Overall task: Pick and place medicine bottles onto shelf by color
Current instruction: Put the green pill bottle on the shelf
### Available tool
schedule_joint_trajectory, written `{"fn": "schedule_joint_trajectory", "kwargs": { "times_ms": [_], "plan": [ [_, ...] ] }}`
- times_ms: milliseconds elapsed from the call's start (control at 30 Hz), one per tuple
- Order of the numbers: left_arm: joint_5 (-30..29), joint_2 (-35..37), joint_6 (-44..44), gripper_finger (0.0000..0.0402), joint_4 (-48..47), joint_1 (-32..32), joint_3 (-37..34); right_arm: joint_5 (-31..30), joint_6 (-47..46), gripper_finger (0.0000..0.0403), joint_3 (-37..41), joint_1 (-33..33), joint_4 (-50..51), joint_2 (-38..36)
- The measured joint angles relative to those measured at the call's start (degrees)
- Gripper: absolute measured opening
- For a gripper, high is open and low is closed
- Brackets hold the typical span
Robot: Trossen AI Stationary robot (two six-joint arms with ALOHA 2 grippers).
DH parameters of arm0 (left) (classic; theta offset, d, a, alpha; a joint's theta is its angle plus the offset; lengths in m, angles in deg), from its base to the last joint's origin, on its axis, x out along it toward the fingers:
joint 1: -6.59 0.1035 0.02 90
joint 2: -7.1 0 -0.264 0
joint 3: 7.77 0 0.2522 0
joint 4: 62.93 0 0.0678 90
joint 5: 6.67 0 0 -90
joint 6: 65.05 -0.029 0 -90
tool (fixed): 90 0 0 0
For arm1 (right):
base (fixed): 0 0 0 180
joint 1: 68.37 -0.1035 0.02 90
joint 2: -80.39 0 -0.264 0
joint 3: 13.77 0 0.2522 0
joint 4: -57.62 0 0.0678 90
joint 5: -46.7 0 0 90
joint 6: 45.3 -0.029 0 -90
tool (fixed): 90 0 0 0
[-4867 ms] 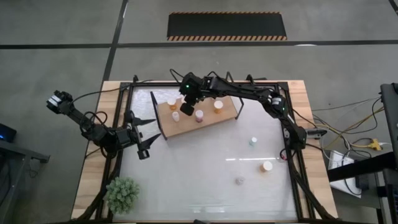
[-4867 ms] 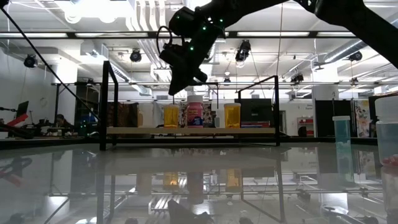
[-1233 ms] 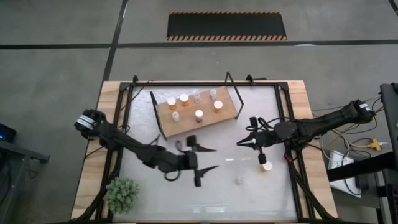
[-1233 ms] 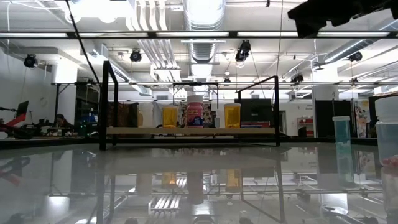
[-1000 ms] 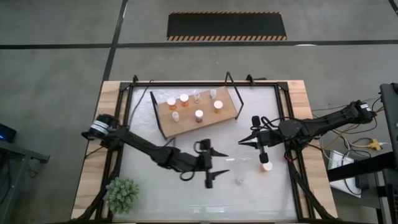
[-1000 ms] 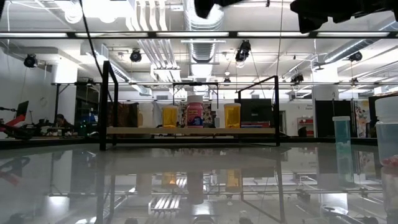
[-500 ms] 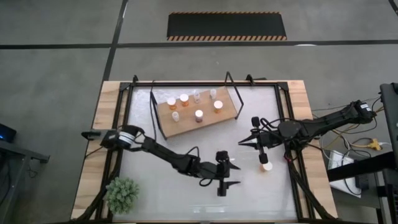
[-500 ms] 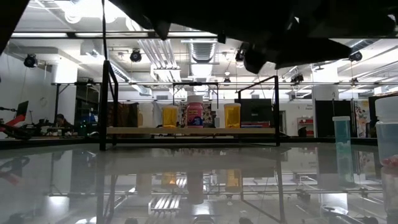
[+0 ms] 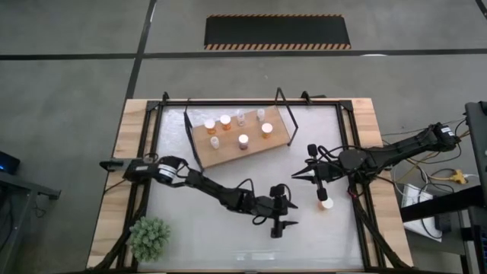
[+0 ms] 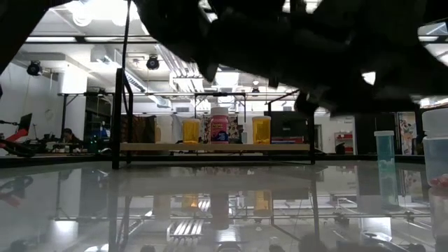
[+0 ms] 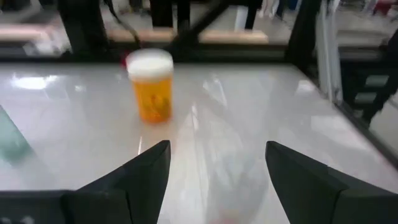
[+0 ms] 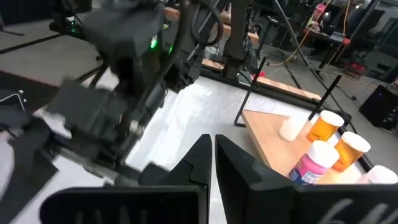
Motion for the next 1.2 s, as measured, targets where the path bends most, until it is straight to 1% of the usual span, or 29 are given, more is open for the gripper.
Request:
{"fn": "schedule_joint_trajectory", "kwargs": {
  "times_ms": [133,300,400,533,667,833,967,1200],
  "plan": [
    [0.98,-1.07,1.43,0.0250,-0.48,-0.11,0.13,0.00,-0.61,0.0012,0.07,0.00,0.08,0.00],
    [1.07,-0.94,1.15,0.0275,-0.02,-0.11,0.02,0.00,-0.56,0.0012,0.15,0.00,0.08,0.07],
    [3.00,-0.94,1.39,0.0283,-0.03,0.11,-0.13,-0.08,-0.54,0.0012,0.15,0.02,0.06,0.07],
    [4.57,-1.28,2.85,0.0285,0.35,0.55,-0.18,-0.13,-0.50,0.0012,0.17,0.04,0.03,0.07],
    [4.72,-2.69,4.38,0.0285,3.12,0.57,-0.24,-0.13,-0.50,0.0012,0.17,0.04,0.03,0.07],
    [4.65,-2.91,5.91,0.0284,3.42,0.66,-0.33,-0.14,-0.50,0.0012,0.17,0.04,0.08,0.09],
    [4.45,-3.04,5.89,0.0266,3.27,0.66,-0.33,-0.15,-0.50,0.0012,0.17,0.04,0.08,0.09],
    [4.42,-3.06,6.15,0.0208,2.97,0.66,-0.33,-0.15,-0.50,0.0012,0.17,0.04,0.05,0.08]
  ]
}}
